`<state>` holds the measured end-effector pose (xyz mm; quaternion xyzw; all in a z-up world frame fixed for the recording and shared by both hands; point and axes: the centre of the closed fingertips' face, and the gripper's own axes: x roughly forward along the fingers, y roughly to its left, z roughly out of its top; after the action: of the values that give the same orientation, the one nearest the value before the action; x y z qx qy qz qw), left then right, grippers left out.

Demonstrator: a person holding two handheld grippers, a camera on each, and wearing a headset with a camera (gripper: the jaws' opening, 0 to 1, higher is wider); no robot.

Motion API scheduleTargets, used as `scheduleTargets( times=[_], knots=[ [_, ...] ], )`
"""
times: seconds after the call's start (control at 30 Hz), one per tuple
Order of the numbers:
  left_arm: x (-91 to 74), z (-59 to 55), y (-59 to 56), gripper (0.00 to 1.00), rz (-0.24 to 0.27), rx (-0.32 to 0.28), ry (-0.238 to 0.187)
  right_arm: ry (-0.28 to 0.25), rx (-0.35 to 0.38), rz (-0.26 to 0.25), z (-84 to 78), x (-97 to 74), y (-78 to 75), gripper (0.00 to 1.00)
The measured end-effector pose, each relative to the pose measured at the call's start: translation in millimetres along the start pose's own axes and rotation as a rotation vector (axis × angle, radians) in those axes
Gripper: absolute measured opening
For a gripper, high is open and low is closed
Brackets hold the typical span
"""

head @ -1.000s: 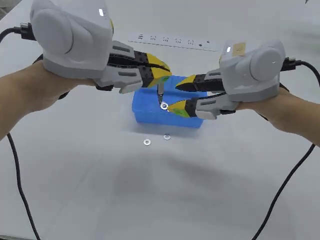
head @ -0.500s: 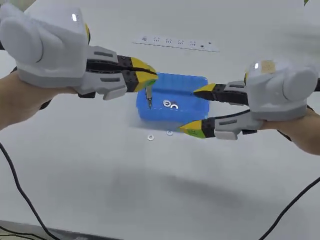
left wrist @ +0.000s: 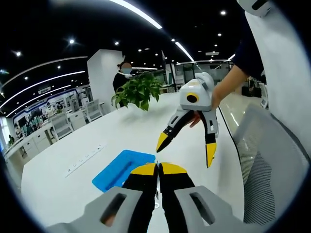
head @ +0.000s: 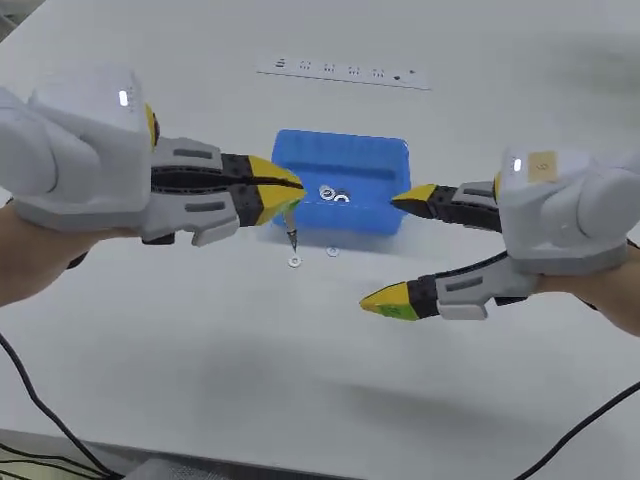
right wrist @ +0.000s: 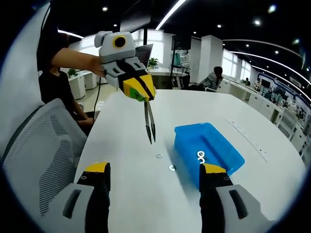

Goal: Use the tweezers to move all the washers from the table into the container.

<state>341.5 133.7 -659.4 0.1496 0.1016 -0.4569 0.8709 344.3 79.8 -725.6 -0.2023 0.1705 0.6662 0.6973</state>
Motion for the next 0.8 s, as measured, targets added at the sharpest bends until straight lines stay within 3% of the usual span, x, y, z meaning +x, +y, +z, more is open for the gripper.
scheduleTargets(
  times=[0.33,0.63,0.8],
  knots=[
    [6.9,-18.4,3.1,0.05,-0.002,-0.018,-0.009,0.02,0.016,0.048,-14.2,2.9,14.4,0.86],
    [14.7,-25.8,9.1,0.05,-0.01,-0.029,-0.011,0.007,0.031,0.071,-12.7,8.8,14.1,0.98],
    [18.5,-31.8,14.5,0.05,-0.009,-0.03,-0.001,0.008,0.034,0.08,-11.9,10.1,13.3,1.0]
  ],
)
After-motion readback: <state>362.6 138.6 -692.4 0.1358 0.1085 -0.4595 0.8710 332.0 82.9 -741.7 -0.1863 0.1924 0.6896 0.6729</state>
